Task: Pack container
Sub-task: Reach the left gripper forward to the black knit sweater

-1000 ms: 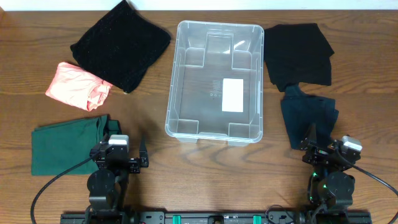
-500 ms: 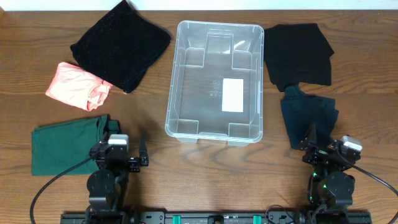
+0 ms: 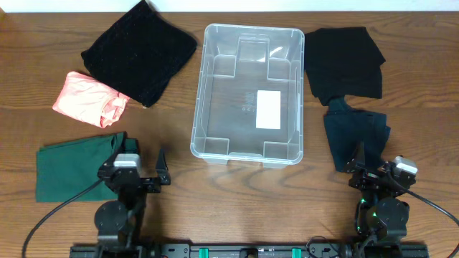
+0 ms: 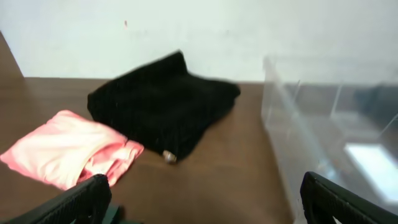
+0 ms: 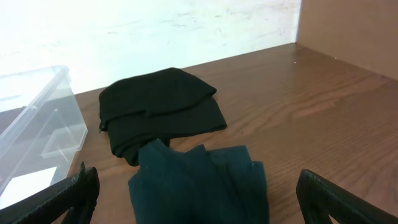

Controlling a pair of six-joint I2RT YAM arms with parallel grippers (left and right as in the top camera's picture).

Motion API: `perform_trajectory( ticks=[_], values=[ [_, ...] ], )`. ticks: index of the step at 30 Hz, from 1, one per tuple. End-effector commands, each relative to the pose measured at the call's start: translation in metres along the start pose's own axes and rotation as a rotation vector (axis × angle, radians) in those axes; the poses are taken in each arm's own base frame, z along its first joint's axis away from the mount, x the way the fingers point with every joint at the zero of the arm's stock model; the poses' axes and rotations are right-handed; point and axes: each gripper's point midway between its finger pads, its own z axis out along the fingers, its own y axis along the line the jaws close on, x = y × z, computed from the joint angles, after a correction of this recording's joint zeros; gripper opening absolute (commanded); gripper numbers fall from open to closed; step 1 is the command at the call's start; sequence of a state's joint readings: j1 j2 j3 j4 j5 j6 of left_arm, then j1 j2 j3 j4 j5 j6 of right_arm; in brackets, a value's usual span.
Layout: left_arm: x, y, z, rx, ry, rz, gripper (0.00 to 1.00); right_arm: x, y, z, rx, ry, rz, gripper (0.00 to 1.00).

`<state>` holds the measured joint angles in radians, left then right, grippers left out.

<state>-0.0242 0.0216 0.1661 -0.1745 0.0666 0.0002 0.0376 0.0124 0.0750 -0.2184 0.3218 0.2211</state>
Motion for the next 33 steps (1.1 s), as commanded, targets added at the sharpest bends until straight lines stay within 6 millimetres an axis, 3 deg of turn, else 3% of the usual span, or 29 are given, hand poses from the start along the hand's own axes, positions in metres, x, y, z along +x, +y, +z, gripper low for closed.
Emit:
perform_trajectory(
  ticks=[1, 5, 9, 12, 17, 19, 25, 27, 33],
  values=[
    [-0.043, -0.004, -0.008, 0.015, -0.058, -0.114, 0.98, 0.001, -0.001, 0.000, 0.004, -0.001, 0.011, 0.99],
    [-0.079, -0.006, -0.001, 0.010, -0.024, -0.182, 0.98, 0.001, -0.001, 0.000, 0.004, -0.001, 0.011, 0.99],
    [-0.118, -0.003, 0.023, -0.040, 0.068, -0.214, 0.98, 0.001, -0.001, 0.000, 0.004, -0.001, 0.011, 0.99],
    [-0.141, 0.000, 0.053, -0.083, 0.194, -0.213, 0.98, 0.001, -0.001, 0.000, 0.004, -0.001, 0.011, 0.99],
    [-0.163, -0.003, 0.107, -0.068, 0.357, -0.160, 0.98, 0.001, -0.001, 0.000, 0.004, -0.001, 0.011, 0.99],
    [-0.162, -0.002, 0.124, -0.073, 0.399, -0.161, 0.98, 0.001, -0.001, 0.000, 0.004, -0.001, 0.011, 0.99],
    [-0.118, 0.002, 0.147, -0.090, 0.562, -0.196, 0.98, 0.001, -0.001, 0.000, 0.004, -0.001, 0.011, 0.99],
    [-0.106, 0.013, 0.151, -0.131, 0.595, -0.239, 0.98, 0.001, -0.001, 0.000, 0.004, -0.001, 0.011, 0.99],
    [-0.080, 0.071, 0.157, -0.361, 0.619, -0.561, 0.98, 0.001, -0.001, 0.000, 0.004, -0.001, 0.011, 0.99]
  ],
)
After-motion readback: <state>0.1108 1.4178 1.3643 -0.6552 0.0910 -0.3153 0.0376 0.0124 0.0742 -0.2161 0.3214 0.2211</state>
